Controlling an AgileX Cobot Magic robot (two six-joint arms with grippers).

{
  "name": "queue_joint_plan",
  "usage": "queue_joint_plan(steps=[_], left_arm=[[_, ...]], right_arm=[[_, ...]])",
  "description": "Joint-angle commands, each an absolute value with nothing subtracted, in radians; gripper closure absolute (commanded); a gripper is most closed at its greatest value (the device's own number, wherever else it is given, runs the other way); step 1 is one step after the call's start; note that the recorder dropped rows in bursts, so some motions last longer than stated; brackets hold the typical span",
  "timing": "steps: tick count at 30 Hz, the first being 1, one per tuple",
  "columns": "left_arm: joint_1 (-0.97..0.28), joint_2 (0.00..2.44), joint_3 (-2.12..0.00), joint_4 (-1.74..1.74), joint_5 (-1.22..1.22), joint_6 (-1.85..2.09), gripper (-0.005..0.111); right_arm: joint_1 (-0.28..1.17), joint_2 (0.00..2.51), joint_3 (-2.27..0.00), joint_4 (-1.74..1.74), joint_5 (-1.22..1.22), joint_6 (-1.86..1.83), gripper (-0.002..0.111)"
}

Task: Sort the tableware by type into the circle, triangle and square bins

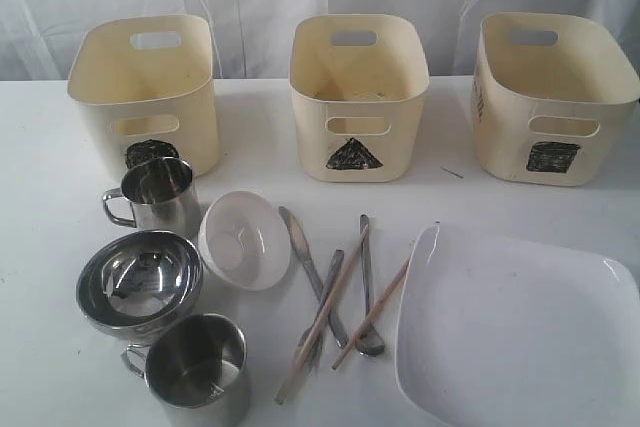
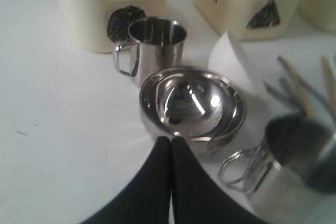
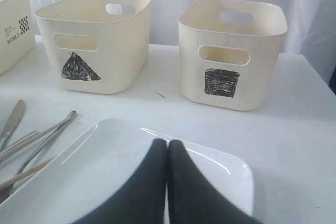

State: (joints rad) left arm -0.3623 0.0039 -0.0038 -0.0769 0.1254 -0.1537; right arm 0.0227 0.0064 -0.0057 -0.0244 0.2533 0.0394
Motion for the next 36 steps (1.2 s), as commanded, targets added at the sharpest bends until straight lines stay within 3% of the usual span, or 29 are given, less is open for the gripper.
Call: queue_joint_plan(steps=[1,6,12,18,22,36], left_arm=[[-0.361,0.000,0.000,-0.181,-0.017,-0.278,0.107],[-0.361,0.000,0.000,-0.181,-0.181,-0.297,0.107],[-0.361,0.000,0.000,-0.181,-0.178,-0.378,0.107],[-0.361,0.000,-0.093,-0.174,0.115,-0.407,0.107],[-0.361,0.052,-0.209,-0.171,0.184,-0.382,0.107],[-0.361,0.767,-0.626,-0.171,0.343,0.037,0.103]], right_arm=[[0.019,0.000,0.000,-0.026,0.246,0.042,0.108],[0.019,0.000,0.000,-0.026,0.246,0.042,0.108],[0.019,0.000,0.000,-0.026,0.246,0.042,0.108],[0.019,0.000,0.000,-0.026,0.246,0.042,0.108],[0.019,0.000,0.000,-0.026,0.246,0.042,0.108],[0.019,0.000,0.000,-0.026,0.246,0.042,0.108]])
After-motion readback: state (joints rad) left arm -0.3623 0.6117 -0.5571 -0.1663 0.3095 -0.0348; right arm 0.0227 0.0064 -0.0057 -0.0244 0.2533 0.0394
